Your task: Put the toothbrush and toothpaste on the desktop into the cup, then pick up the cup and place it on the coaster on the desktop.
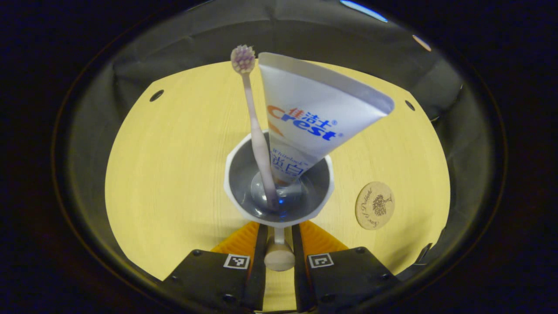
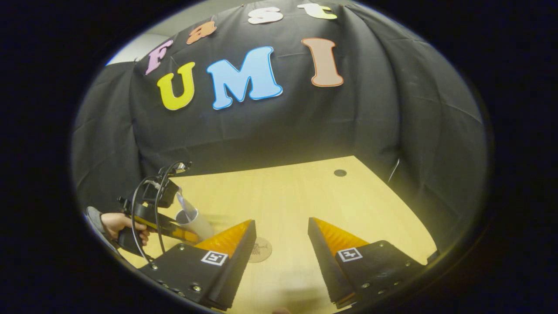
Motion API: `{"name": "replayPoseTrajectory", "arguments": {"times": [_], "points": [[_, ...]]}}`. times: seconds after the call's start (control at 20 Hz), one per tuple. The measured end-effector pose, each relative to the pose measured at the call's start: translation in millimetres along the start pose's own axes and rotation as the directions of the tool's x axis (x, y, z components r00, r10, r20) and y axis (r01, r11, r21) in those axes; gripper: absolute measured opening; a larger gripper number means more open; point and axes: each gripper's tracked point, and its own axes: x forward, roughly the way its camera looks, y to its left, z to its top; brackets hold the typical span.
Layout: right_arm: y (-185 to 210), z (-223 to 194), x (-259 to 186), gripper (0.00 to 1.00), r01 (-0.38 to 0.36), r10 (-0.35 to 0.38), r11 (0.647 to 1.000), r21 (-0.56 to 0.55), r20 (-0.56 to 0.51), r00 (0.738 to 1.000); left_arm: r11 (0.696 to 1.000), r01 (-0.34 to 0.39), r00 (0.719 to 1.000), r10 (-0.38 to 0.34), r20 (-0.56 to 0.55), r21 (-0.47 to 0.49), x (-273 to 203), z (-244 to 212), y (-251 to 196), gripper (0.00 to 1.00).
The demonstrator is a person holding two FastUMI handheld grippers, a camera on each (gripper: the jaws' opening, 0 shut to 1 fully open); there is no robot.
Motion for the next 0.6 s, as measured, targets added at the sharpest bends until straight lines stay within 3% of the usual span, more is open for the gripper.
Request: {"name": "replayPoseTrajectory", "arguments": {"times": [0.05, 0.15, 0.25, 0.3, 0.4, 0.6], "points": [[0.4, -0.5, -0.3, 0.71, 0.000, 0.000, 1.000, -0.002, -0.001, 1.000, 1.000, 0.002, 1.000, -0.002, 0.006, 0.003, 0.8, -0.5, -0.7, 0.32], [0.7, -1.0, -0.5, 0.76, 0.001, -0.001, 1.000, -0.006, -0.003, 1.000, 1.000, 0.007, 0.999, -0.008, 0.031, 0.030, -1.7, 0.4, -0.6, 0.31], [-0.5, -1.6, -1.6, 0.76, 0.004, -0.004, 1.000, -0.007, -0.006, 1.000, 0.998, 0.009, 0.999, -0.012, 0.052, 0.054, -1.2, 0.7, -4.1, 0.29], [-0.8, -1.6, -1.7, 0.71, 0.003, -0.003, 1.000, -0.005, -0.008, 1.000, 0.998, 0.015, 0.998, -0.018, 0.058, 0.062, -2.3, 0.4, -5.9, 0.29], [-1.4, -0.6, -2.6, 0.76, 0.002, -0.002, 1.000, -0.002, -0.009, 1.000, 0.998, 0.047, 0.996, -0.050, 0.073, 0.047, -6.2, 1.9, -15.4, 0.29], [-5.7, 1.4, -6.1, 0.76, 0.012, -0.012, 1.000, -0.007, -0.003, 1.000, 0.996, 0.081, 0.992, -0.084, 0.091, 0.042, -5.8, -0.6, -36.7, 0.29]]}}
